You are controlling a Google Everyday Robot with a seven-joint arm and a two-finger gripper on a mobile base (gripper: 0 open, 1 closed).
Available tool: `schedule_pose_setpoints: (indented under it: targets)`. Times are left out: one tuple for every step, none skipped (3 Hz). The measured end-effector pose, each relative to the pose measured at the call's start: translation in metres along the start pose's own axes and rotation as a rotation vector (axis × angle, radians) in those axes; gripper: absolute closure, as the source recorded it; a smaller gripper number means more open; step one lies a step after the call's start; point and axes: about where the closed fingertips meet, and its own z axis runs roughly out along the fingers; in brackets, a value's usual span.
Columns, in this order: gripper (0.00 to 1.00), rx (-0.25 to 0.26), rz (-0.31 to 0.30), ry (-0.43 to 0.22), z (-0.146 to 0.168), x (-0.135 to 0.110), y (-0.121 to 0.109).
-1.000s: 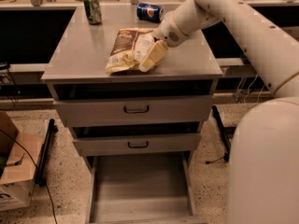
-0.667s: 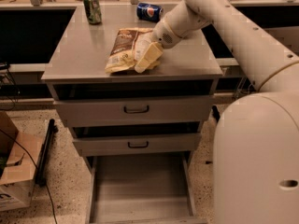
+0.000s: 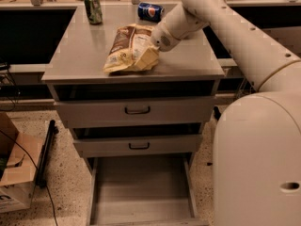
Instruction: Place brown chip bag into bottom drawer
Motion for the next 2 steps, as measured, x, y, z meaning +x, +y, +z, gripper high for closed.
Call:
schedule_pose_setpoints:
  targets:
    - [0.65, 0.015, -0.025, -0.017, -0.007, -0.01, 0.011]
    - [0.88, 0.058, -0.119, -0.022, -0.025, -0.033, 0.037]
